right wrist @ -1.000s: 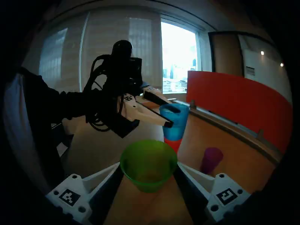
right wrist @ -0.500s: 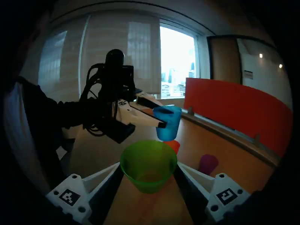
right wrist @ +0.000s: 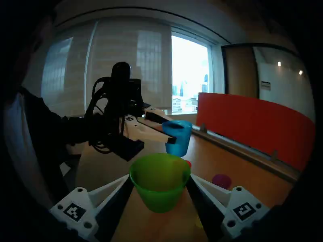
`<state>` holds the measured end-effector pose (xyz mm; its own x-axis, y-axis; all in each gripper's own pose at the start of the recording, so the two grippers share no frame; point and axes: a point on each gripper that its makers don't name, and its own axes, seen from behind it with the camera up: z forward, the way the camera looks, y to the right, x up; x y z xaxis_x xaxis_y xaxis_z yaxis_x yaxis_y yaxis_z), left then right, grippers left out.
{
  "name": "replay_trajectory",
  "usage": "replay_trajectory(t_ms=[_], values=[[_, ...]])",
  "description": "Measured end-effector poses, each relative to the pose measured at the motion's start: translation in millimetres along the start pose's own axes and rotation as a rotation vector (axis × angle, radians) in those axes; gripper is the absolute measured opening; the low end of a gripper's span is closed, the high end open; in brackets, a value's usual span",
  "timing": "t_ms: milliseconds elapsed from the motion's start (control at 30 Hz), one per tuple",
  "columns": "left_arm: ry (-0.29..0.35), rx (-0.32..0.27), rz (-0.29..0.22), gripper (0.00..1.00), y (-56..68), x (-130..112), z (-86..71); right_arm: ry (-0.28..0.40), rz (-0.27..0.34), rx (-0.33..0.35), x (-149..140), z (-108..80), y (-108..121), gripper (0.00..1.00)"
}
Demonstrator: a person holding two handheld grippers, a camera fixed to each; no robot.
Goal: Pour water
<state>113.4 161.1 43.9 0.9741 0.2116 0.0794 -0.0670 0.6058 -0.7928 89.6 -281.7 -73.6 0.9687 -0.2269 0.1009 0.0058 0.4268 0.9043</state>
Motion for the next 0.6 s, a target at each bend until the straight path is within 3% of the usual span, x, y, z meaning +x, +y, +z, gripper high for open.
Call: replay_trajectory(t_ms=[600], values=[[0.029, 0.005, -0.008, 0.84, -0.5, 11.6, -2.6, 0.102, 0.013, -0.025, 23.2, 3.9, 4.6, 0.92]])
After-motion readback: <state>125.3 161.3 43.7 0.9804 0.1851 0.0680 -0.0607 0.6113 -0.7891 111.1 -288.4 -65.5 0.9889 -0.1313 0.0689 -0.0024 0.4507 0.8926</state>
